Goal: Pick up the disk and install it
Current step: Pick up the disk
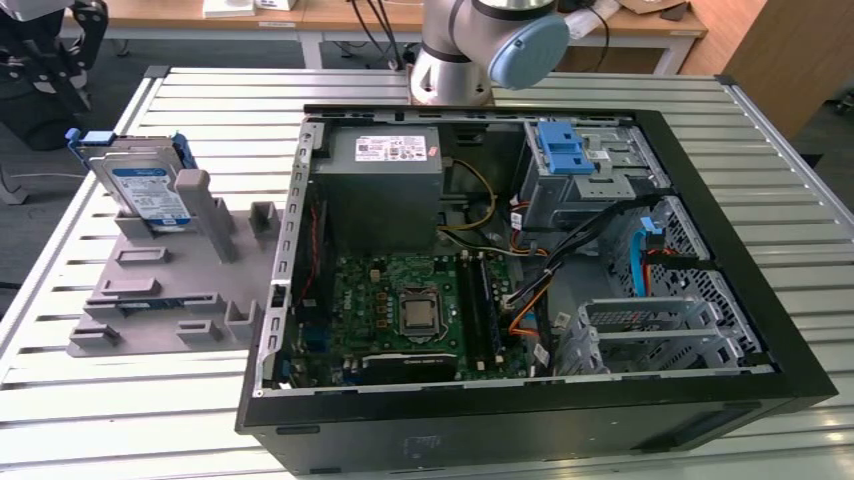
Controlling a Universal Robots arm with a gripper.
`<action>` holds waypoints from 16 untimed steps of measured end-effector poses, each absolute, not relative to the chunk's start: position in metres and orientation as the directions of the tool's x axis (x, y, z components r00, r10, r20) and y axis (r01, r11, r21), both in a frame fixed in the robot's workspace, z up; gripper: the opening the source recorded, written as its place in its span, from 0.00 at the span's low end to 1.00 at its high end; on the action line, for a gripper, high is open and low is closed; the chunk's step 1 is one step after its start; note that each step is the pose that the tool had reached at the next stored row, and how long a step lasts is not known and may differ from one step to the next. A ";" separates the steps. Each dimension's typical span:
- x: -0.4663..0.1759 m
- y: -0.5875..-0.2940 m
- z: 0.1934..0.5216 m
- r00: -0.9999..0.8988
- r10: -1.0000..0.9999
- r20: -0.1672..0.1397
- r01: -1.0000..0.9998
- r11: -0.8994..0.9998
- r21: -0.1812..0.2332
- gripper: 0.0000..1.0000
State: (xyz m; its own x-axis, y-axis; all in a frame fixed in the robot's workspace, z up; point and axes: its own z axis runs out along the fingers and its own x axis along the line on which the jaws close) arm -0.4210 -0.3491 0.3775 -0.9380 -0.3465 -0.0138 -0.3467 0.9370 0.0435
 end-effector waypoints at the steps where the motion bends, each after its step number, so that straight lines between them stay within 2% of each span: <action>1: -0.421 -0.349 0.377 -0.933 -0.360 -0.014 -0.360 0.932 0.043 0.11; 16: -0.421 -0.349 0.377 -0.916 -0.400 -0.014 -0.401 0.915 0.043 0.11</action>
